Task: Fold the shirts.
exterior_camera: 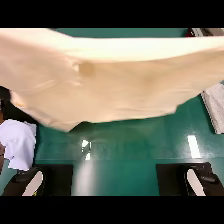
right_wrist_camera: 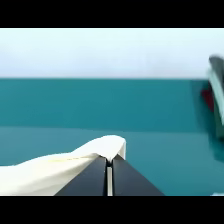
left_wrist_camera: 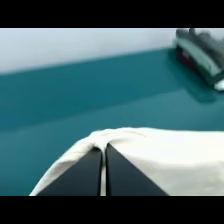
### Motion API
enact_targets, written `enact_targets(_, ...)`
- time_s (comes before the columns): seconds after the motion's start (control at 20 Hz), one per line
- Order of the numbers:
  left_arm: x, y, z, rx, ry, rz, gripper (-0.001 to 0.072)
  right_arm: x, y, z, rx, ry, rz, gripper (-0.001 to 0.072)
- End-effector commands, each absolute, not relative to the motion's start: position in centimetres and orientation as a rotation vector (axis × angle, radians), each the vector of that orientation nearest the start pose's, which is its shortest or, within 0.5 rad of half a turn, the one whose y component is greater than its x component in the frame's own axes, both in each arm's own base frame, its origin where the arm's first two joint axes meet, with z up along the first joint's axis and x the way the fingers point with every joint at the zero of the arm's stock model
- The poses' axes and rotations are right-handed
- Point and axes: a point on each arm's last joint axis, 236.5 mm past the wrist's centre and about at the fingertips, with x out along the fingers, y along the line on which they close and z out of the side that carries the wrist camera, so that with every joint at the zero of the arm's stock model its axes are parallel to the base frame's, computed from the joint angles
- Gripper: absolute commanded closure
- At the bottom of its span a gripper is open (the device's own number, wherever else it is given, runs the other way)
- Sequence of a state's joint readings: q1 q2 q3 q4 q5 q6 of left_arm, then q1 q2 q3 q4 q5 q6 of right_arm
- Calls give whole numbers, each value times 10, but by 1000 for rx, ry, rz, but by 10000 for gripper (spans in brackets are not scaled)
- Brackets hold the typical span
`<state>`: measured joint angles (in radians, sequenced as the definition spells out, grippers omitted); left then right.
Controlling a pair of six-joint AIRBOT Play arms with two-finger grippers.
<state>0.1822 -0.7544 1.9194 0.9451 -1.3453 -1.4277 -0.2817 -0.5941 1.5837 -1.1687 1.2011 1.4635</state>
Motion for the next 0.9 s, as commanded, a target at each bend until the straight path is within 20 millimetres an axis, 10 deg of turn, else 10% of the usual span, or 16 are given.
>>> enact_targets(0.0,159,-114,545,-38,-59,-458,682,205,31,477,54,57,92,699)
enact_targets(0.25,137,-129,558,-51,-100,-518,683,201,36,485,75,180,111,699)
enact_targets(0.4,173,-102,541,-52,-27,-411,683,238,25,464,163,324,99,699)
enact_targets(0.85,407,-56,280,-274,758,-386,682,392,-20,190,445,1123,64,699)
